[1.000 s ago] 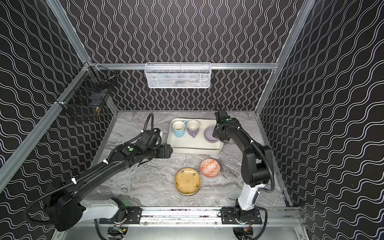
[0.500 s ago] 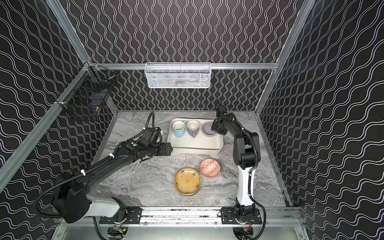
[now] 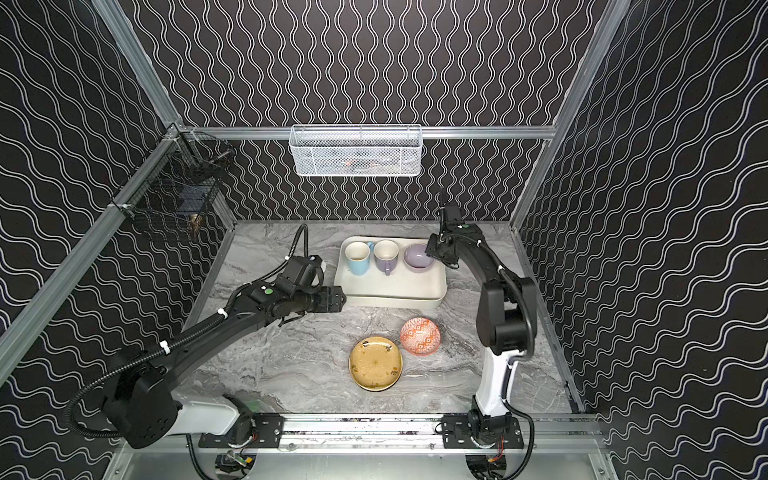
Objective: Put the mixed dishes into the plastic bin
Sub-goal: 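Carry the lavender bowl into the cream bin and release it, then move the right gripper down to the orange-patterned bowl rim, then grasp the orange-patterned bowl rim with the right gripper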
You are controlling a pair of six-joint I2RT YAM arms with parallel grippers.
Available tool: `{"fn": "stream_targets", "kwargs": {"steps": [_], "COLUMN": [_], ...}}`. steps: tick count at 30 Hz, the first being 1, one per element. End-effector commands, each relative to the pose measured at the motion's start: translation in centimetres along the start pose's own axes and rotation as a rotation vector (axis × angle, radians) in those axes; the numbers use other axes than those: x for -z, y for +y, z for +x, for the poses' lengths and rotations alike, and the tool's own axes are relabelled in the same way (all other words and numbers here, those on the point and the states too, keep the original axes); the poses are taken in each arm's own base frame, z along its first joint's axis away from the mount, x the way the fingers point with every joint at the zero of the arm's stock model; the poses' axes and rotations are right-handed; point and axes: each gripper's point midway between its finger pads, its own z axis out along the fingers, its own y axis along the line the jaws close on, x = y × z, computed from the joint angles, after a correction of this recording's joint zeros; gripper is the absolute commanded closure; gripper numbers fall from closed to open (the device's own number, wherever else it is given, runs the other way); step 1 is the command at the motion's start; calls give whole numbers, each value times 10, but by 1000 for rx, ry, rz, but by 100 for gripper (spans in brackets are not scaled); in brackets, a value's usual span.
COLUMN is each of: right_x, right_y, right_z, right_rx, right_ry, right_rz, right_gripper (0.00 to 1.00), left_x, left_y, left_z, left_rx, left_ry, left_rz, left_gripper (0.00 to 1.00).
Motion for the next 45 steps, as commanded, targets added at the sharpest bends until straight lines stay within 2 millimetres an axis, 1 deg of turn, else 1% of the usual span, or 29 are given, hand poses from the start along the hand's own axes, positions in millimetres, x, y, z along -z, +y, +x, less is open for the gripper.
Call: {"fn": "stream_targets", "kwargs": {"steps": [1, 6, 8, 10, 11, 12, 15, 17, 19, 22, 26, 29, 36, 39, 42, 45], "right_x": [25, 51, 58, 64, 66, 65, 67, 68, 69, 68, 64, 59, 47, 53, 67, 80], "right_y": [-3, -18, -17, -17, -18, -23, -26, -31, -36, -45, -54, -59, -64, -62, -58, -60], "right_z": [24, 90, 123, 150, 161, 178, 207, 219, 228, 234, 243, 246, 251, 246, 236, 228], "right_rx": [3, -4, 7, 33, 40, 50, 62, 53, 40, 30, 28, 33, 30, 19, 22, 25], "right_ry": [26, 72, 96, 113, 115, 133, 143, 141, 135, 128, 147, 153, 171, 141, 105, 74], "right_rz": [-27, -48, -63, -50, -30, -5, 11, 10, -2, 13, 45, 63, 96, 76, 59, 77], "right_gripper": [61, 61, 61, 61, 61, 61, 61, 61, 61, 61, 61, 60, 61, 61, 60, 59], "left_x": [-1, 3, 5, 7, 8, 9, 9, 11, 12, 14, 15, 16, 18, 18, 18, 16], "left_y": [-4, -18, -30, -42, -46, -48, -43, -40, -34, -28, -26, -26, -29, -29, -27, -28], "left_z": [8, 31, 43, 56, 62, 70, 89, 100, 110, 122, 130, 132, 129, 129, 129, 128], "left_rx": [11, -14, -42, -76, -85, -94, -100, -101, -96, -89, -83, -81, -96, -100, -103, -108], "left_ry": [12, 18, 24, 29, 32, 37, 51, 58, 62, 73, 76, 78, 71, 70, 67, 68], "left_rz": [30, 62, 89, 123, 130, 130, 106, 97, 86, 75, 74, 75, 74, 69, 62, 61], "left_gripper": [2, 1, 2, 1, 1, 1, 1, 1, 1, 1, 1, 1, 1, 1, 1, 1]}}
